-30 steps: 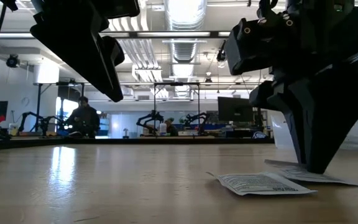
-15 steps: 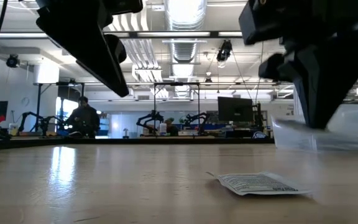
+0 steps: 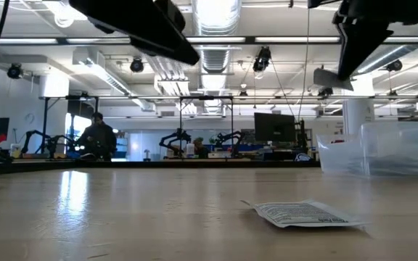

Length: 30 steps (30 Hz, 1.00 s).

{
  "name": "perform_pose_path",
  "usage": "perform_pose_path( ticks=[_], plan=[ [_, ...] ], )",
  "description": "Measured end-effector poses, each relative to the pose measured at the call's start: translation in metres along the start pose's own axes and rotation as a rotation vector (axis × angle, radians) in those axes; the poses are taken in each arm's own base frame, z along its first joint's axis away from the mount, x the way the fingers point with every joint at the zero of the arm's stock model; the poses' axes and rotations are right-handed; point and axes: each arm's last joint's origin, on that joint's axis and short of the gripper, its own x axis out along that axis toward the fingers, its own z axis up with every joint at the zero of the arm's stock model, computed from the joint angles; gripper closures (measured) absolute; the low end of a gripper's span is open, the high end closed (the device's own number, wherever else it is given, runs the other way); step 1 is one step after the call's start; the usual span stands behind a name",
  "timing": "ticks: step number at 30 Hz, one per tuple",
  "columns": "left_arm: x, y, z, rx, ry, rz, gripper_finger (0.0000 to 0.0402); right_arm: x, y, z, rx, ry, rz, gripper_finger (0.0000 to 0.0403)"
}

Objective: Pick & Place First Aid Supplies
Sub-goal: Put the right towelette pack into the top bin

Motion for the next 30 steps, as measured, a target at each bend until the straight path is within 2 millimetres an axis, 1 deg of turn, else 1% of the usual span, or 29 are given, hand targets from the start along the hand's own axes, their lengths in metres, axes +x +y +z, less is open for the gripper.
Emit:
perform_pose_path(
  ticks=[2, 4, 6, 10, 14, 21, 26, 30],
  plan=[
    [0.0, 0.0, 0.002, 0.048, -0.02, -0.001, 0.0236, -0.002, -0.013, -0.002, 0.056, -0.006, -0.042, 0.0394],
    [0.003, -0.001, 0.002, 0.09, -0.038, 0.002, 0.0236, 0.0, -0.024, -0.004, 0.106, 0.002, -0.07, 0.0394],
    [0.007, -0.001, 0.002, 0.134, -0.049, 0.015, 0.0236, 0.007, -0.034, -0.007, 0.14, 0.023, -0.09, 0.0394],
    [0.023, -0.004, -0.002, 0.21, -0.065, 0.02, 0.0236, 0.027, -0.054, -0.017, 0.199, 0.102, -0.137, 0.0394],
    [0.036, -0.007, -0.006, 0.273, -0.05, 0.022, 0.0236, 0.04, -0.07, -0.029, 0.256, 0.195, -0.127, 0.0394],
    [0.058, -0.014, -0.006, 0.393, -0.025, 0.015, 0.0236, 0.056, -0.089, -0.049, 0.314, 0.311, -0.083, 0.0394],
    [0.066, -0.019, -0.008, 0.433, -0.012, -0.008, 0.0236, 0.066, -0.098, -0.061, 0.339, 0.392, -0.058, 0.0393],
    [0.071, -0.023, -0.006, 0.423, -0.017, -0.067, 0.0236, 0.071, -0.101, -0.066, 0.348, 0.422, -0.056, 0.0374]
  ],
)
